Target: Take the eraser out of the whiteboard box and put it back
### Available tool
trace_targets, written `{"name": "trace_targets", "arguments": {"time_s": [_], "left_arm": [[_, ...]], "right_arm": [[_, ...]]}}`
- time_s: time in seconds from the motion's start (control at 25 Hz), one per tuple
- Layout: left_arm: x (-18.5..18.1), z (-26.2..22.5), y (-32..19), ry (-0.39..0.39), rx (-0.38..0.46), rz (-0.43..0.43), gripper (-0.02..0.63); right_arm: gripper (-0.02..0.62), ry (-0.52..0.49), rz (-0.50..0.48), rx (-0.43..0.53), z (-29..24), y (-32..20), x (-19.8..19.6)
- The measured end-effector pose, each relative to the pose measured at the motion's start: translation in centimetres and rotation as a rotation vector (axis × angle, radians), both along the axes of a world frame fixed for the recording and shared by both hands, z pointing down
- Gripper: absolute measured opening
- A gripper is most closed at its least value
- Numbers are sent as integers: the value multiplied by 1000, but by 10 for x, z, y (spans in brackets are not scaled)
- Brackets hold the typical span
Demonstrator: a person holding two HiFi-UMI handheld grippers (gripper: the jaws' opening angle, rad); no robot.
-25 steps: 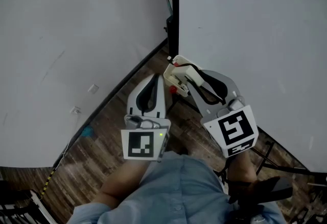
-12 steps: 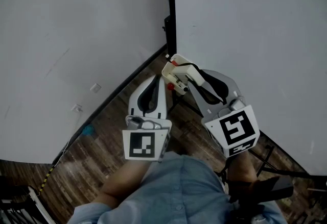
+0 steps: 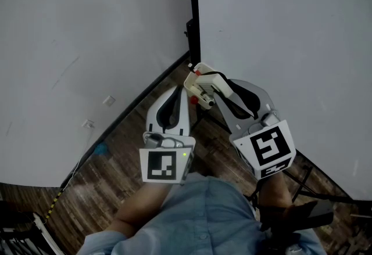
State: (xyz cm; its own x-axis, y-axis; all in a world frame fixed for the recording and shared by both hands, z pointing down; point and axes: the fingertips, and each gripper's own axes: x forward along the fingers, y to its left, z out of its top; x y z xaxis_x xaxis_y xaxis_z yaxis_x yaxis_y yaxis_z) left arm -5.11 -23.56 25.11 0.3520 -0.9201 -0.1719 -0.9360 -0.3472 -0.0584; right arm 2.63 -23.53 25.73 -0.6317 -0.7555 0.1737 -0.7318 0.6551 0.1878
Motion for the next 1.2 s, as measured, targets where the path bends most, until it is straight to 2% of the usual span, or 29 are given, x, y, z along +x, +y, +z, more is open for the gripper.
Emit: {"name": "trace_targets", "arguments": {"time_s": [0.24,0.52,1.2], "left_arm": [[3,1,-4,-45,0,14,3],[-1,3,-12,1,-12,16,3],[-14,7,-22,17,-21,13,3]], "right_arm": [[123,-4,4,-1,0,-5,-1],[123,-4,15,-8,2,-12,-1],[123,15,26,-34,15,-23,-11]]}}
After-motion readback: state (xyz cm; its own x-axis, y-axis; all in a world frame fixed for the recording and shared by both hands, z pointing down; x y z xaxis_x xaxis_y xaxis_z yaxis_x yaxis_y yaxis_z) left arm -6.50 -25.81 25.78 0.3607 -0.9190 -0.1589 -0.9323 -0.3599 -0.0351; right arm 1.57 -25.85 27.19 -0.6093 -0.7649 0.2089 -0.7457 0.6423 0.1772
